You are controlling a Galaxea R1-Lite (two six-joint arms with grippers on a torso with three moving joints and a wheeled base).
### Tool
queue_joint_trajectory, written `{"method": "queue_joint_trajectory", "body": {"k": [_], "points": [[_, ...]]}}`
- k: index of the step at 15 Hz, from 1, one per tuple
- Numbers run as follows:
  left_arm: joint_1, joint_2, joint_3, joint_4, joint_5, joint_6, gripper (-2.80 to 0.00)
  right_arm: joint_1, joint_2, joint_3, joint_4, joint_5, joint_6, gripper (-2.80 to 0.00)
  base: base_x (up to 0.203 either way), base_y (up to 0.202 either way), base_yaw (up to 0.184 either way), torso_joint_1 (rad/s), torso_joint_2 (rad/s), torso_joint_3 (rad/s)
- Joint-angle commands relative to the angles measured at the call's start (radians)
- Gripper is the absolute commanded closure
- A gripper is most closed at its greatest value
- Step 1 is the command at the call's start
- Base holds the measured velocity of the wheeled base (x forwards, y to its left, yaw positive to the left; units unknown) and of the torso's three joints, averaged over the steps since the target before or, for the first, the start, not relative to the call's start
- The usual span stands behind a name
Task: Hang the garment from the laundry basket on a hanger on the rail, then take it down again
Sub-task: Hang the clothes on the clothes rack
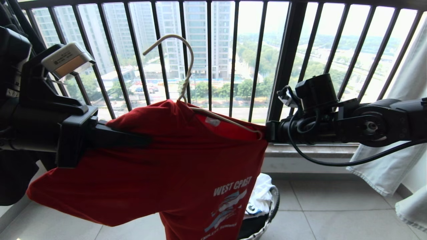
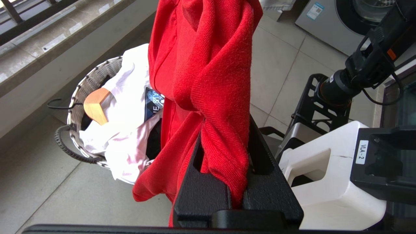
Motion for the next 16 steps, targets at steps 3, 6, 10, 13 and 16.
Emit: {"method": "queue_joint_trajectory", "body": {"k": [3,6,10,13,16], "points": [[-0.003,0.046,-0.015,0.002,-0.005,0.001,0.0,0.002,-0.021,-0.001,0.001,-0.001,-0.002,0.0,0.0,0.0,0.0,0.0,0.0,0.0],[-0.006,0.08,-0.043,0.003,-0.003,0.0,0.0,0.0,-0.025,-0.004,0.0,-0.053,-0.044,0.0,0.0,0.0,0.0,0.0,0.0,0.0],[-0.045,0.116,-0.045,-0.042,-0.002,-0.002,0.0,0.0,-0.059,-0.033,0.002,-0.087,-0.075,0.0,0.0,0.0,0.0,0.0,0.0,0.0],[-0.05,0.154,-0.07,-0.049,-0.006,-0.002,0.0,0.001,-0.074,-0.056,0.0,-0.16,-0.144,0.0,0.0,0.0,0.0,0.0,0.0,0.0],[-0.061,0.201,-0.065,-0.114,-0.009,-0.011,0.0,0.003,-0.078,-0.127,0.004,-0.233,-0.197,0.0,0.0,0.0,0.0,0.0,0.0,0.0]]}}
